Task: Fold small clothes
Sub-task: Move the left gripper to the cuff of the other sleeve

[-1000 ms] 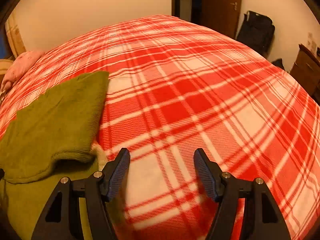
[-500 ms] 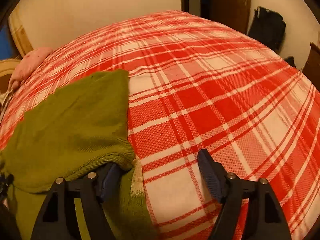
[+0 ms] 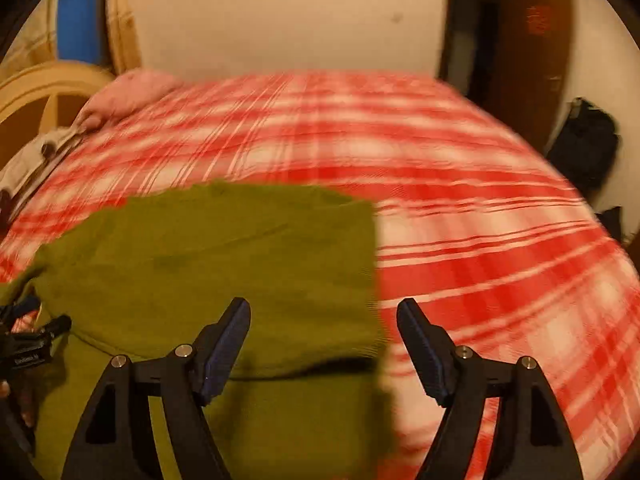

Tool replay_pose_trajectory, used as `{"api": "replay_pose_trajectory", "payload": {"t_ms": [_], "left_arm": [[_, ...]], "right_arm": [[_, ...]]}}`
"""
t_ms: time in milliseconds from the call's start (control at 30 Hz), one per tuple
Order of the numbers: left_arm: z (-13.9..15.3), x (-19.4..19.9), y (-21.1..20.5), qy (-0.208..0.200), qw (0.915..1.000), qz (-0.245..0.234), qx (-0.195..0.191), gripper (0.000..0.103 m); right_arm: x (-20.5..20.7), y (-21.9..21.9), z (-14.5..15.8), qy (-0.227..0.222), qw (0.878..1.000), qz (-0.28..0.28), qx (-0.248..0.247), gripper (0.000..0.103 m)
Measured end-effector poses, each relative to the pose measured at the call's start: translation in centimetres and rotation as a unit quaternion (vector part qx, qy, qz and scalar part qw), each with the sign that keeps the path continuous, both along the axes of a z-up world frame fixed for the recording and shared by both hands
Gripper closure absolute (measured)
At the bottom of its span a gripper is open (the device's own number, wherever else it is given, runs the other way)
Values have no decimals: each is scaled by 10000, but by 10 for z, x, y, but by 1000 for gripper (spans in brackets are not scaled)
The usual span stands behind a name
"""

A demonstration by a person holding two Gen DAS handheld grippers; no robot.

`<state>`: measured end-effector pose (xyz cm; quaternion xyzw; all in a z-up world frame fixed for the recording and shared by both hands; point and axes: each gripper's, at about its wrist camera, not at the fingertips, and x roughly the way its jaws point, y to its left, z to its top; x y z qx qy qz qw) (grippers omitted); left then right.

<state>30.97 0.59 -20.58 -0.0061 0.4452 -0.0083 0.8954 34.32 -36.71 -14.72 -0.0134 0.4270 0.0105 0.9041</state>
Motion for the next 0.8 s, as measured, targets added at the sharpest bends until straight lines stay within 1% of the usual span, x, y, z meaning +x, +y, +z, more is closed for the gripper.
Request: {"api": "replay_pose_trajectory", "payload": {"t_ms": [33,100,167,200,300,367,433,467,567,667,700,800], "left_arm": [[0,-1,1,10,10000,10,-44,0],[-1,-2,4,29,9999,73,-118,0],[-2,-3,6,39,9998,84,-184,0],[-1,-4,8,28,9996,131,-230,0],[1,-10,11,-30,9993,258,-261,0],[1,-14,14,17,9990,369,-256,0],[-1,-17,16,71,9988,447,-197,0],[-1,-20,17,79,9986,498,-163,0],[-1,-30,22,82,9978,643,-139,0],[3,-45,34,2,9965,790,-279,0],[5,-54,40,-35,9959,842,-342,0],[11,-79,55,-186,9952,891,-360,0]], "right_arm": [[7,-2,-10,186,9998,-59,34,27],[19,-11,-40,707,9973,-177,33,27],[12,-24,-42,545,9977,-247,330,26],[9,-28,-40,586,9970,-305,397,26],[-3,-25,-26,581,9970,-468,227,26],[-11,-11,-12,384,9988,-298,109,26],[-15,12,1,217,9997,-67,64,26],[-16,23,3,189,9998,33,98,26],[-10,75,6,190,9977,611,230,26],[2,126,-2,175,9938,1085,183,26],[4,136,-5,195,9930,1153,167,26],[14,184,-17,215,9886,1487,7,26]]}}
